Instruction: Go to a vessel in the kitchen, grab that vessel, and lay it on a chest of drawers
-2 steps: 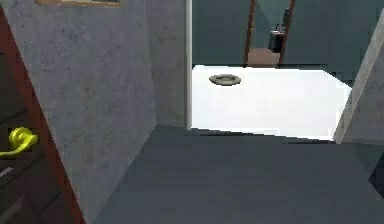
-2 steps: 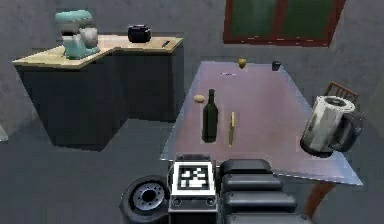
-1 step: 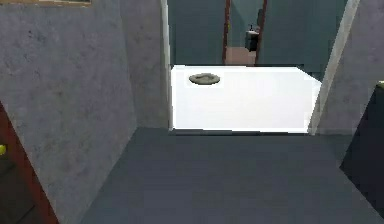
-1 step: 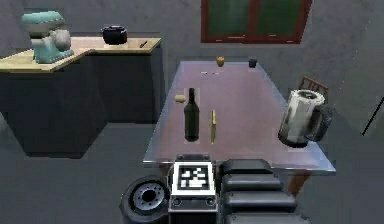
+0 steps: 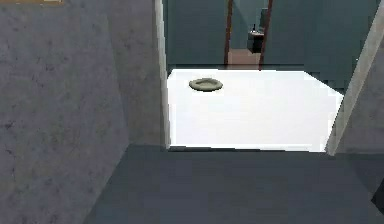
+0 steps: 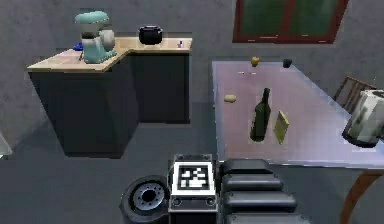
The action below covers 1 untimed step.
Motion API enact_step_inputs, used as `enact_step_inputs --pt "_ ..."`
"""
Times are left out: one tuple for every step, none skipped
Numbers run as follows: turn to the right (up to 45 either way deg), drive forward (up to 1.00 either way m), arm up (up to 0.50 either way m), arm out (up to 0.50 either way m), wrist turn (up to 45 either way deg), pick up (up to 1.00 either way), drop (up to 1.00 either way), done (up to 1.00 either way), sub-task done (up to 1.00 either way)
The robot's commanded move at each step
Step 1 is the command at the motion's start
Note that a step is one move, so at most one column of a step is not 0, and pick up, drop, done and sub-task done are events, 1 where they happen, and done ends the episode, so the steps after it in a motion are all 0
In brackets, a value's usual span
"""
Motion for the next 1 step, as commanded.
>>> enact_step_inputs --pt "18.0 0.00 0.00 0.00 0.0 0.00 0.00 0.00 0.00"
